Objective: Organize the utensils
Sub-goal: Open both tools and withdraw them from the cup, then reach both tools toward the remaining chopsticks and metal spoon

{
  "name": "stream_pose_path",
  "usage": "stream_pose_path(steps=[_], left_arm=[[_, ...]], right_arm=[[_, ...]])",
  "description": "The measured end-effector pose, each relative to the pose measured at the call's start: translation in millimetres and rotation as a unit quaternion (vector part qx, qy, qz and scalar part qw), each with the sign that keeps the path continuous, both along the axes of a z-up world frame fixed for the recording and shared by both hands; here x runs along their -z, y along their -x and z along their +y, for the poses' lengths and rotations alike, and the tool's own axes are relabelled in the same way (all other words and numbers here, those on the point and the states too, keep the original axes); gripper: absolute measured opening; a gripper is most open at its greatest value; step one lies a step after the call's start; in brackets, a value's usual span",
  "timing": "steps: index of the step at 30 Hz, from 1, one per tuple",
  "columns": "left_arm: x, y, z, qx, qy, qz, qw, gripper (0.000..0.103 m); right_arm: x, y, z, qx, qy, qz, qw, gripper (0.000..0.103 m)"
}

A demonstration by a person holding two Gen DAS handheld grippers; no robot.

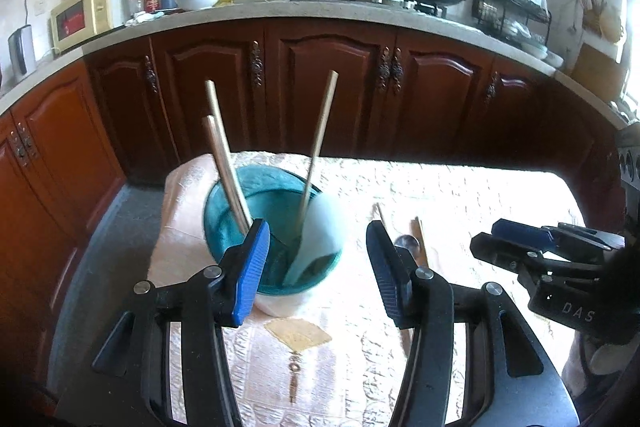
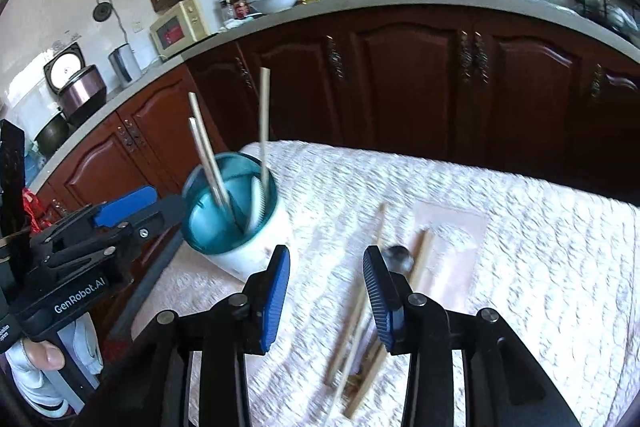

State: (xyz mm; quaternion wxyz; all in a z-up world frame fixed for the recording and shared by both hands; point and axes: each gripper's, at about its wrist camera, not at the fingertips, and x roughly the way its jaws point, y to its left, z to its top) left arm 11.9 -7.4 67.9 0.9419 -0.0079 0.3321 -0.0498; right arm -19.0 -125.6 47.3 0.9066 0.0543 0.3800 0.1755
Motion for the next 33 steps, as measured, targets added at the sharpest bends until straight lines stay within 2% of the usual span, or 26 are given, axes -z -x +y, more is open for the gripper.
stream_pose_path(steps=[6, 11, 15, 19, 21, 23, 27, 30, 33], left_arm=[[11, 1, -10, 0.014, 0.005, 0.011, 0.9998, 0.050], [21, 1, -4, 0.011, 0.018, 0.029, 0.9994, 0.050], [34, 1, 1, 0.008, 0.027, 0.052, 0.9982, 0.050], [42, 0, -3, 0.015, 0.024, 0.064, 0.9975, 0.050], [46, 0, -6, 0.021, 0.024, 0.071, 0.9970, 0.050], [52, 0, -12, 0.034, 0.025, 0.078, 0.9960, 0.050], [70, -7, -32, 0.068, 0.021, 0.100, 0.9924, 0.050], [91, -18, -49, 0.092, 0.033, 0.125, 0.9873, 0.050], [112, -33, -62, 0.109, 0.054, 0.153, 0.9807, 0.049]], right_arm=[[27, 2, -27, 0.026, 0.003, 0.033, 0.999, 0.041], [70, -13, -39, 0.048, 0.013, 0.091, 0.995, 0.041], [103, -31, -31, 0.050, 0.021, 0.133, 0.990, 0.041], [126, -45, -15, 0.036, 0.007, 0.159, 0.987, 0.043], [135, -49, -14, 0.045, 0.036, 0.156, 0.986, 0.043], [142, -48, -21, 0.059, 0.061, 0.163, 0.983, 0.043], [143, -33, -68, 0.113, 0.052, 0.155, 0.980, 0.041], [141, -23, -105, 0.148, 0.017, 0.166, 0.975, 0.041], [136, -14, -124, 0.160, 0.002, 0.164, 0.973, 0.041]])
